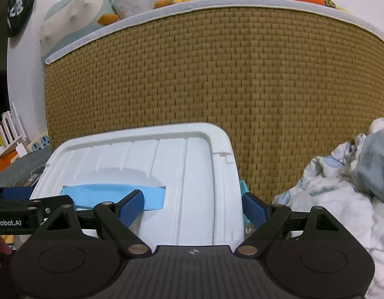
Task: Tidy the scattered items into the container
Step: 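Lower the white lid onto the bin rim with both grippers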
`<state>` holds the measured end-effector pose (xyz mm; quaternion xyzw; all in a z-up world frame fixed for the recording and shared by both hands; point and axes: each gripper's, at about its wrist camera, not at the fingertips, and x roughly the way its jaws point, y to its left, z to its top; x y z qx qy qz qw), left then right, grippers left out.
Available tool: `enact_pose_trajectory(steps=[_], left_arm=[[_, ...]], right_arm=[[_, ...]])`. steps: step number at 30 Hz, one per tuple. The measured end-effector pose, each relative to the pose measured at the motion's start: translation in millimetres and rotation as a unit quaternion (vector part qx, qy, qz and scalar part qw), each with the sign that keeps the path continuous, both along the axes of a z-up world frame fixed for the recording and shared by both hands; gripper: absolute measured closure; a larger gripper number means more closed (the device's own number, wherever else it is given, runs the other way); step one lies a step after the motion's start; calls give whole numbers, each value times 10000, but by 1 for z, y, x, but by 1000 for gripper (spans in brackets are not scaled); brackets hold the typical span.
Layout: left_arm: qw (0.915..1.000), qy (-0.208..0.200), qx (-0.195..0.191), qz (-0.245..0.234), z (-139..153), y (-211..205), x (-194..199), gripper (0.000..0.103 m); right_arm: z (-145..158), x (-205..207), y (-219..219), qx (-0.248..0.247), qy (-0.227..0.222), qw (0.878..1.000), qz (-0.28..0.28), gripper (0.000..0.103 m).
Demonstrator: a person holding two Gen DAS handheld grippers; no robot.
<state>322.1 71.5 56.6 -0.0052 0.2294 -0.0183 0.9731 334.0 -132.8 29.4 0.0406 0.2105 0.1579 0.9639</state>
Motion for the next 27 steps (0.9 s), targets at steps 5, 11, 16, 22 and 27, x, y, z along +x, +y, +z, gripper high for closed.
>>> enact_pose_trajectory(steps=[5, 11, 16, 22, 27], left_arm=[[9999, 103, -103, -21, 2, 5, 15, 1], [9998, 154, -101, -9, 4, 5, 29, 1], [9999, 161, -58, 22, 5, 5, 39, 1], [9998, 183, -14, 99, 5, 4, 53, 1], [9995, 311, 5, 85, 9, 5, 59, 0]], right_arm=[[0, 17, 1, 26, 224, 9997, 21, 15], [0, 31, 0, 35, 301, 9995, 47, 15], [0, 38, 1, 46, 268, 9996, 51, 15], [0, 49, 5, 51, 269, 9996, 20, 15], [0, 56, 4, 64, 319, 9995, 43, 14]])
